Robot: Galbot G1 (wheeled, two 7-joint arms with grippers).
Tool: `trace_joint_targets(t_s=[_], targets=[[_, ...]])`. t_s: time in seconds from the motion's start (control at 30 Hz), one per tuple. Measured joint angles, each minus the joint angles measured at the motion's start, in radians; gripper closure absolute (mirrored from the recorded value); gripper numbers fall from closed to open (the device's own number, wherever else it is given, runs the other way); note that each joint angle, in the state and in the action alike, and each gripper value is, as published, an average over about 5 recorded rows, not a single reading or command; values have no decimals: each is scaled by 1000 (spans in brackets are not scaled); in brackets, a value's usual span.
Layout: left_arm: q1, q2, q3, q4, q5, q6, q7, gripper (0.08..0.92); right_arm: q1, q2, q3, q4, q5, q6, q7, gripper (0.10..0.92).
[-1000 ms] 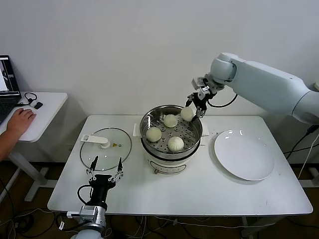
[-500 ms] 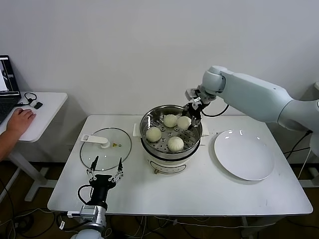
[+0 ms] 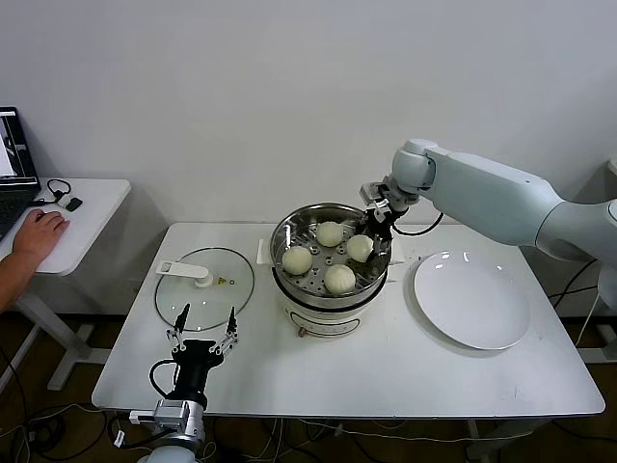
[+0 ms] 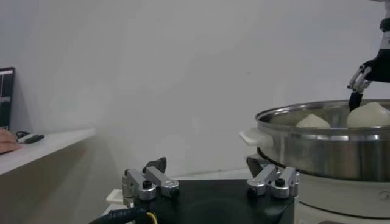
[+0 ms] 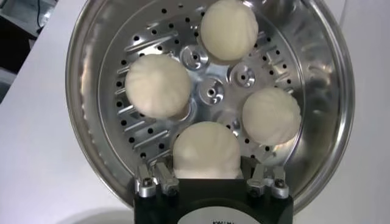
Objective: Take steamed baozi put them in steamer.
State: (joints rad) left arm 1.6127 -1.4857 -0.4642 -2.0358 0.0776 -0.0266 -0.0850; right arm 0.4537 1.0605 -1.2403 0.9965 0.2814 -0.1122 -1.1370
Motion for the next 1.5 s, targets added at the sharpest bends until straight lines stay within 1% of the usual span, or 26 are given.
trace_joint_targets(t_s=[0.27, 0.33, 0.43, 0.53, 1.07, 1.3, 1.5], targets=[[-2, 0, 1, -2, 0, 0, 0, 177, -13, 1, 7, -11, -13, 4, -2, 315], [-2, 0, 2, -2, 0, 1, 0, 177, -15, 4, 10, -15, -14, 6, -1, 292], [-2, 0, 3, -2, 0, 1, 0, 177, -16, 8, 15, -19, -14, 8, 0, 235], [-2, 0, 3, -2, 0, 1, 0, 177, -16, 12, 17, -21, -14, 9, 0, 207], [-3, 1, 4, -10, 4, 5, 1, 177, 31, -8, 25, 10, 35, 7, -9, 203], [-3, 1, 5, -12, 6, 5, 2, 177, 61, -51, 46, 57, 76, 0, 1, 203], [-5, 4, 4, -16, 6, 6, 2, 177, 62, -119, 87, 108, 94, 1, 23, 203]])
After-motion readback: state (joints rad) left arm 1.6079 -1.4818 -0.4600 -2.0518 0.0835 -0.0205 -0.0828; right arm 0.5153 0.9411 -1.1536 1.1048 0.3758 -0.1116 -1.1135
